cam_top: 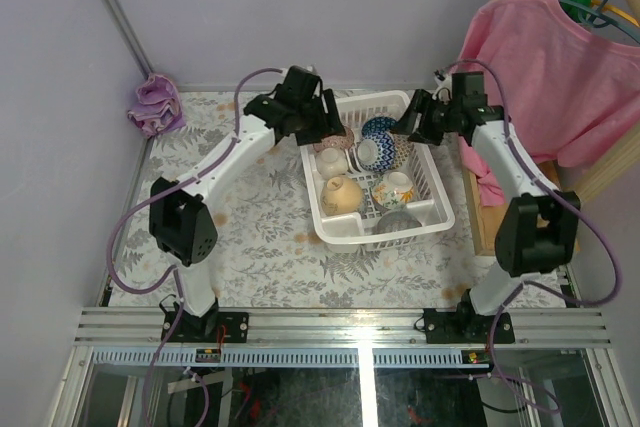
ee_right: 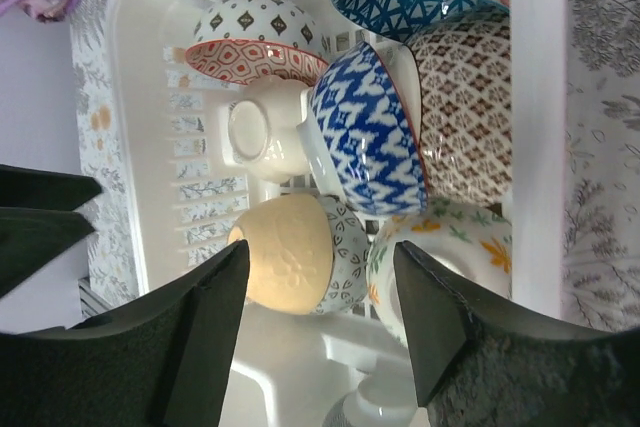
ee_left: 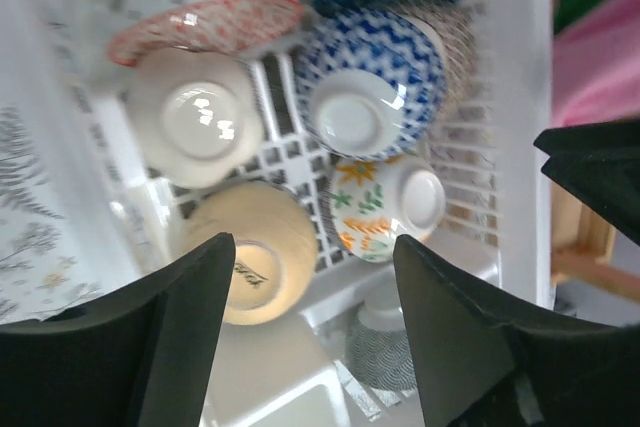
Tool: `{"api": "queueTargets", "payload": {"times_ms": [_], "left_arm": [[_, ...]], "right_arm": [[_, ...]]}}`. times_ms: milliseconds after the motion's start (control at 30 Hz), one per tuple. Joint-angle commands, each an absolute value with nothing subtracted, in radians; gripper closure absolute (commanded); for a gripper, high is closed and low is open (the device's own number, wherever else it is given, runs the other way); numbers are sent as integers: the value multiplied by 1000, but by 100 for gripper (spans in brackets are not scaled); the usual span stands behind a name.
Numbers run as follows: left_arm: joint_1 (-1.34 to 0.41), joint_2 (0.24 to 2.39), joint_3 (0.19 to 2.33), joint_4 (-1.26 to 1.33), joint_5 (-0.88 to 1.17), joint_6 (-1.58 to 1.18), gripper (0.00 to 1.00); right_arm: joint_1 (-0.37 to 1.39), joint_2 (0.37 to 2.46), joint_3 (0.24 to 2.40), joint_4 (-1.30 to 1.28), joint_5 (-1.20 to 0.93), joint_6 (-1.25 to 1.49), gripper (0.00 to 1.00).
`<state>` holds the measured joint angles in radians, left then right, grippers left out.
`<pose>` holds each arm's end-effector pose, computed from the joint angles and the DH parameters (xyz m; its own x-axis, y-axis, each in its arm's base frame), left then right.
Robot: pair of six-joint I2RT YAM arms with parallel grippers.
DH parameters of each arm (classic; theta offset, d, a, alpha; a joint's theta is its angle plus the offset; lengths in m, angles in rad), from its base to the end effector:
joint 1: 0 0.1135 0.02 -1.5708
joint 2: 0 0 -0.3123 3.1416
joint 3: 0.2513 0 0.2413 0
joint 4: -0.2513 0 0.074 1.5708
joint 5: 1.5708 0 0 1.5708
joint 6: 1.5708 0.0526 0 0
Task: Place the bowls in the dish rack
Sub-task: Turn the bowl upside down on the dish rack, then adjust the dish rack at the center of the board.
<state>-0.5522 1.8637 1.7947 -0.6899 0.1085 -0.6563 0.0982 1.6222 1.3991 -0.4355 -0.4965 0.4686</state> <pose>0.3709 -0.2352 0.3693 -0.8232 -0.2053 -0.5294 0.1087 0.8581 -0.5018 0.3681 0.0614 0.3586 -0.7517 0.3250 -0.5739 -0.1363 0.7748 0.6173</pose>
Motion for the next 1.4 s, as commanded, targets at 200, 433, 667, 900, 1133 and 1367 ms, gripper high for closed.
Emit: {"api": "queueTargets", "payload": {"times_ms": [200,433,667,900,1133,1367], "left_arm": [[-484,1834,1804,-832,-27,-639,31],[-483,1862,1780,-838,-6,-634,31],[-484,1905,1770,-835,5,-625,36],[-484,1925,1763,-825,15,-621,39],[-484,1926,1752,-813,21,-621,40],[-483,1932,1743,-810,23,-620,40]], "right_arm": [[169,1881,1684,-691,-375,351,32],[203,1933,1696,-712,-351,331,36],[253,1965,1700,-680,-359,356,55],[265,2000,1746,-663,-382,393,69],[266,2039,1820,-669,-411,415,70],[282,2063,1865,-702,-386,387,68]]}}
